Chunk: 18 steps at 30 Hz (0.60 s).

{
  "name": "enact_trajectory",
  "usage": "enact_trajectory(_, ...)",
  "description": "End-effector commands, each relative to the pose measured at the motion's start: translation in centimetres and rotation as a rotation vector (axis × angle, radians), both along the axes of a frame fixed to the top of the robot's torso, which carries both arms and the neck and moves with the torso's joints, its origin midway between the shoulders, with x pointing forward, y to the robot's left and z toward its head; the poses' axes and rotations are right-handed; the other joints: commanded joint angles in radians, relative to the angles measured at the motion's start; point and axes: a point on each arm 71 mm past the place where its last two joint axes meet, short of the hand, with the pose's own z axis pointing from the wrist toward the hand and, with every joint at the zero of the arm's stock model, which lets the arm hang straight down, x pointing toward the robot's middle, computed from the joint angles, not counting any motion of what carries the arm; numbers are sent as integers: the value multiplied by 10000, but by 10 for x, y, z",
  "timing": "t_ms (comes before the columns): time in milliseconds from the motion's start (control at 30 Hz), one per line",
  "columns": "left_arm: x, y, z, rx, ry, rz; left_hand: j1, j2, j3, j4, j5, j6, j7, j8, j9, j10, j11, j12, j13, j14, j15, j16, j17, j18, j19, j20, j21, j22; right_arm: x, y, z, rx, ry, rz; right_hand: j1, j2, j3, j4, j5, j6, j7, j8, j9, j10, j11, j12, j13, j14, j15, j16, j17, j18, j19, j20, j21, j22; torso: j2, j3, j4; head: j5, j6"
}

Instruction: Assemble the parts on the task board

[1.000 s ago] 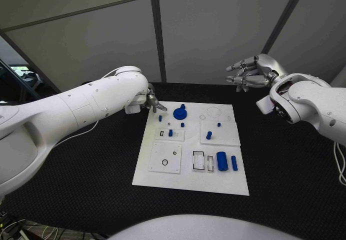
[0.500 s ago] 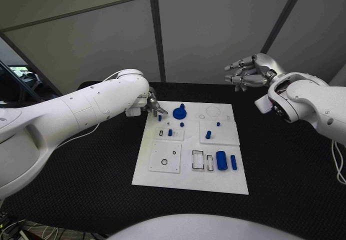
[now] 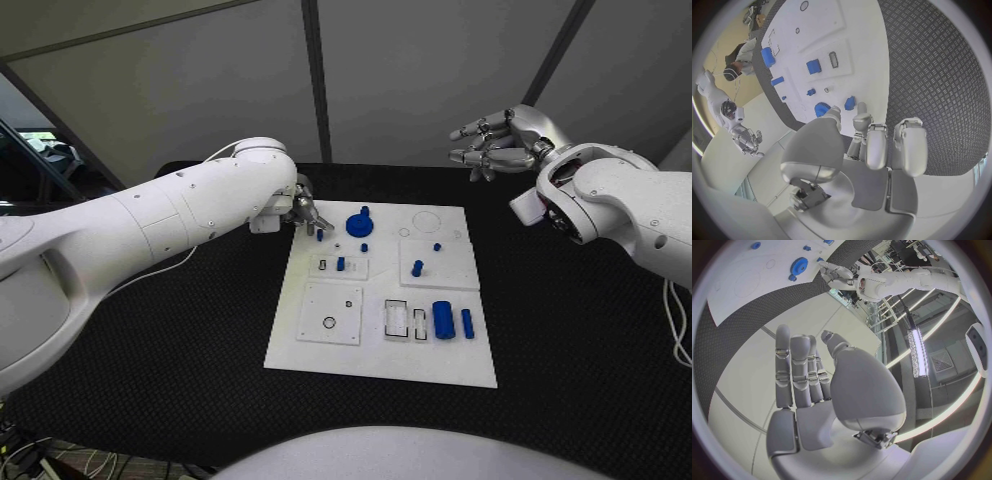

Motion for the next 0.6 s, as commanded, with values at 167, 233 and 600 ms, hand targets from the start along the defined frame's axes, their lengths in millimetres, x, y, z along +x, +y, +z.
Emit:
enact_trajectory(167,0,0,1,32,66,-44,231,64,40,-51,36,37,-6,83,12,23,-85,60,-17,708,-78,-20,1572,-87,302,-25,31,602,0,1,1,-15,-45,83,4,-36,62,21,67,-60,-4,42,2,-30,36,-40,-16,7,25,-34,9,123,20,10,-68,-10,-3,9,-2,5,-3)
enact_trajectory(233,0,0,1,28,70,-54,288,90,59,-58,37,33,-8,92,12,23,-87,59,-21,708,-80,-19,1573,-88,303,-29,31,605,0,1,1,-14,-45,87,6,-28,71,22,72,-60,-4,43,2,-31,36,-39,-17,8,25,-40,10,123,21,10,-72,-12,-2,9,-5,18,-5)
enact_trajectory(600,-1,-4,0,-147,189,-252,1016,283,328,-229,38,-22,-18,166,0,25,-102,57,-35,707,-93,-25,1568,-104,324,-45,77,689,1,1,1,-14,-45,89,6,-28,72,22,72,-60,-4,43,2,-31,36,-39,-18,8,25,-40,10,123,21,10,-73,-12,3,12,-11,11,-24)
